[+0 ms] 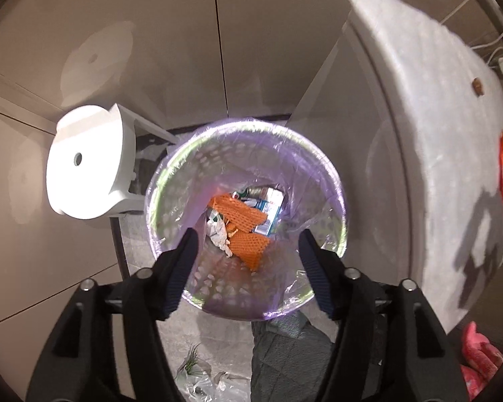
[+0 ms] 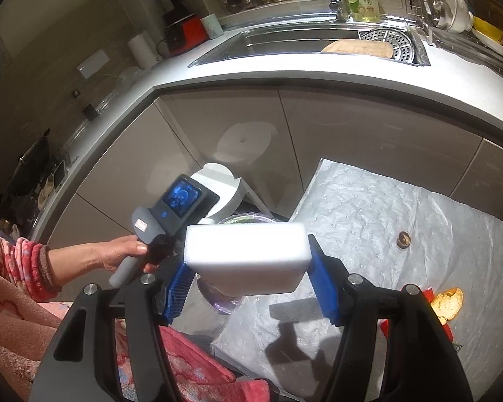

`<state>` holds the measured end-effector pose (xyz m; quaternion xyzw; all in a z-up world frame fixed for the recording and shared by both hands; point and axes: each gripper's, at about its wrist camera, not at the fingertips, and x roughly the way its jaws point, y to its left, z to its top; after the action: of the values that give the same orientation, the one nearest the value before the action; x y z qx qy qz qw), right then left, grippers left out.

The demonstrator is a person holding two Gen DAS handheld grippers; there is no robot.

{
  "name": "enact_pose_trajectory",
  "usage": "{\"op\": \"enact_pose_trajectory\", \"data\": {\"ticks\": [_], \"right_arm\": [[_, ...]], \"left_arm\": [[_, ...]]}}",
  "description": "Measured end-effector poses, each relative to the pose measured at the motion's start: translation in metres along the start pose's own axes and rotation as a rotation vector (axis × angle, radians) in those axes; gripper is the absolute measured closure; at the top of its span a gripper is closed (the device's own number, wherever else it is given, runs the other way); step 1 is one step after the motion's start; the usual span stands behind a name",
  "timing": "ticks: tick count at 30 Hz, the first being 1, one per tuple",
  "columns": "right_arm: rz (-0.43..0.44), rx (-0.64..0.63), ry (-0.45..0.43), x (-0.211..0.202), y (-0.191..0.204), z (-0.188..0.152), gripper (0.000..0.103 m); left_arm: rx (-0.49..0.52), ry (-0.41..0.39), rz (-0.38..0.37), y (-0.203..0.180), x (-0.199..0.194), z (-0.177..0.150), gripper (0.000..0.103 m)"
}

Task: Collect trash
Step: 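Release the white foam block into the bin with the right tool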

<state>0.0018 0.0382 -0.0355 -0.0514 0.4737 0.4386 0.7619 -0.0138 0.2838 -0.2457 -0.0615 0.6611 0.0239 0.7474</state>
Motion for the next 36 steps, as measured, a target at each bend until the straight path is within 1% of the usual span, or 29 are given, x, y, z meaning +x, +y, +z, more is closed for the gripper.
{"op": "enact_pose_trajectory", "data": {"ticks": [2, 3, 6, 7, 8, 11, 14, 18, 23, 27, 31, 33, 34, 36], "right_arm": [[0.022, -0.019, 0.013, 0.012, 0.006, 0.004, 0.040], [0.032, -0.028, 0.019, 0.018, 0.009, 0.006, 0.040], [0.069, -0.052, 0.042, 0.041, 0.019, 0.013, 0.040], [0.080, -0.062, 0.050, 0.049, 0.021, 0.015, 0.040], [0.088, -0.070, 0.060, 0.057, 0.024, 0.016, 0.040], [0.112, -0.089, 0.092, 0.086, 0.031, 0.021, 0.040], [0.122, -0.104, 0.130, 0.114, 0.035, 0.023, 0.040], [0.119, -0.117, 0.195, 0.157, 0.040, 0.019, 0.040], [0.107, -0.127, 0.307, 0.211, 0.044, 0.001, 0.040], [0.088, -0.162, 0.378, 0.240, 0.052, -0.016, 0.040], [0.068, -0.157, 0.423, 0.260, 0.054, -0.021, 0.039], [0.060, -0.154, 0.440, 0.265, 0.053, -0.023, 0.029], [0.053, -0.155, 0.440, 0.265, 0.054, -0.022, 0.021], [0.051, -0.154, 0.430, 0.262, 0.054, -0.019, 0.017]], "left_arm": [[-0.018, -0.082, 0.010, 0.003, -0.038, -0.004, 0.023], [-0.028, -0.118, 0.013, 0.006, -0.058, -0.007, 0.022], [-0.070, -0.195, 0.035, 0.015, -0.110, -0.016, 0.019], [-0.084, -0.217, 0.039, 0.018, -0.125, -0.020, 0.017], [-0.097, -0.238, 0.045, 0.022, -0.137, -0.022, 0.011], [-0.128, -0.298, 0.075, 0.030, -0.170, -0.033, 0.011], [-0.152, -0.321, 0.102, 0.035, -0.183, -0.042, 0.011], [-0.163, -0.331, 0.114, 0.039, -0.194, -0.049, 0.011], [-0.161, -0.327, 0.133, 0.044, -0.194, -0.049, 0.011], [-0.173, -0.321, 0.135, 0.050, -0.196, -0.054, 0.011], [-0.171, -0.323, 0.145, 0.052, -0.197, -0.056, 0.011], [-0.170, -0.321, 0.149, 0.051, -0.197, -0.055, 0.011], [-0.168, -0.321, 0.150, 0.051, -0.197, -0.055, 0.011], [-0.167, -0.323, 0.151, 0.050, -0.197, -0.055, 0.011]]}}
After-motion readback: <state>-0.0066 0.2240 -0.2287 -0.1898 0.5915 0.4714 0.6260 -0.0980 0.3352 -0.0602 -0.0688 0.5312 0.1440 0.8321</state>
